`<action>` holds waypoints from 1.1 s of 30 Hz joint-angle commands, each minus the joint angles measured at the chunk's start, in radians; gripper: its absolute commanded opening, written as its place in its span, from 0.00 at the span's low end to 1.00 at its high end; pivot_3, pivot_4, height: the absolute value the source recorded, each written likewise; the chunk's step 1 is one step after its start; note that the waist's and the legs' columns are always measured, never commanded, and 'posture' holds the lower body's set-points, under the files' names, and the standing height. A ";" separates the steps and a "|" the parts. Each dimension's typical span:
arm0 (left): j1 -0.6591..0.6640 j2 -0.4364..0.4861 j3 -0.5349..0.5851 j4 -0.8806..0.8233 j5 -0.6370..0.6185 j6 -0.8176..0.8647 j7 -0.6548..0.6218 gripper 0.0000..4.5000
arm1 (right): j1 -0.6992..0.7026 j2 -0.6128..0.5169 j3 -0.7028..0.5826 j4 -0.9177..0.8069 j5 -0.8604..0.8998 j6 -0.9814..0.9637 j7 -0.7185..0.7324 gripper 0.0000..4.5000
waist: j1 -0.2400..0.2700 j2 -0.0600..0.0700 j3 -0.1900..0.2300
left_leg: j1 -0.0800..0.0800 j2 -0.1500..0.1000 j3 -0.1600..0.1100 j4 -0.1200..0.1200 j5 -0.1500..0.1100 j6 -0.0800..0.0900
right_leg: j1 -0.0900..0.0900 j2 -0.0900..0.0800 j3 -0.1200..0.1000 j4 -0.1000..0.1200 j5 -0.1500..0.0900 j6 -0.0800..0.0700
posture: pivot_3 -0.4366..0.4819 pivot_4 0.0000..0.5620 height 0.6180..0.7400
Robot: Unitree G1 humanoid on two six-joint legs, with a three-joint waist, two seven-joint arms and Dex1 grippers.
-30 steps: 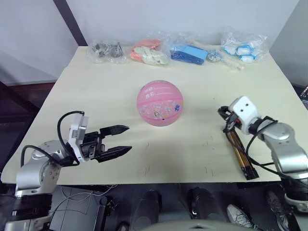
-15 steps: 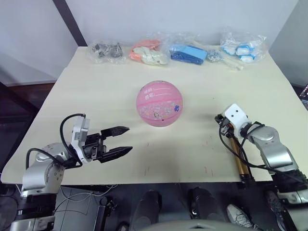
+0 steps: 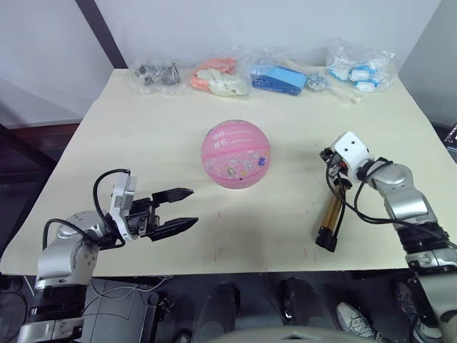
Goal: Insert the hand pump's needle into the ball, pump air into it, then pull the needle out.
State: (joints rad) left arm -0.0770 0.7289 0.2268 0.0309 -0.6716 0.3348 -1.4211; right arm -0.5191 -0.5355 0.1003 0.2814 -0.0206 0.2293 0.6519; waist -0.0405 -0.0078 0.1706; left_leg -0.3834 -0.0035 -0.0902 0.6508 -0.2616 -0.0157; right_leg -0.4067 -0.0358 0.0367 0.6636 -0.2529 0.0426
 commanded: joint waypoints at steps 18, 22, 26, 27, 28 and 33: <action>0.012 -0.038 0.048 -0.080 -0.046 0.049 0.125 1.00 | 0.346 -0.074 -0.440 -0.671 0.514 0.291 0.133 0.99 | 0.004 0.000 0.000 | 0.000 0.001 0.001 0.000 0.000 0.000 | 0.000 0.000 0.001 0.000 0.000 0.000 | 0.48 0.27 1.00; 0.040 -0.050 0.071 -0.101 -0.046 0.053 0.181 1.00 | 0.463 -0.132 -0.531 -0.753 0.621 0.343 0.192 0.99 | 0.003 0.000 0.000 | 0.001 0.004 0.003 0.000 0.000 0.000 | 0.000 0.001 0.003 0.001 0.000 0.000 | 0.48 0.27 1.00; 0.096 -0.045 0.096 -0.130 -0.045 0.063 0.224 1.00 | 0.658 -0.181 -0.635 -0.809 0.646 0.318 0.254 0.99 | 0.006 -0.001 0.000 | 0.002 0.005 0.003 0.000 0.000 0.000 | 0.001 0.002 0.003 0.001 0.000 0.001 | 0.48 0.27 1.00; 0.109 -0.041 0.100 -0.136 -0.043 0.065 0.230 1.00 | 0.693 -0.182 -0.652 -0.819 0.648 0.309 0.261 0.99 | 0.006 -0.001 0.000 | 0.002 0.005 0.003 0.000 0.000 0.000 | 0.001 0.002 0.003 0.000 0.000 0.001 | 0.48 0.27 1.00; 0.124 -0.037 0.104 -0.140 -0.033 0.062 0.239 1.00 | 0.734 -0.182 -0.673 -0.827 0.646 0.297 0.272 0.99 | 0.006 -0.001 0.000 | 0.002 0.005 0.004 0.000 0.000 0.000 | 0.001 0.002 0.003 0.000 0.000 0.001 | 0.48 0.27 1.00; 0.198 -0.021 0.129 -0.162 -0.007 0.051 0.268 1.00 | 0.910 -0.174 -0.771 -0.854 0.637 0.236 0.320 0.99 | 0.006 -0.001 0.000 | 0.004 0.006 0.005 0.001 0.000 0.000 | 0.002 0.003 0.004 0.000 0.000 0.002 | 0.48 0.27 1.00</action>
State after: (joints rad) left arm 0.1129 0.6894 0.3188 -0.0952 -0.6847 0.3988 -1.1600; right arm 0.3730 -0.7066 -0.6128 -0.5341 0.6073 0.5014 0.9555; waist -0.0346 -0.0085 0.1704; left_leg -0.3796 0.0025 -0.0849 0.6514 -0.2618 -0.0154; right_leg -0.4050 -0.0324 0.0409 0.6640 -0.2534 0.0446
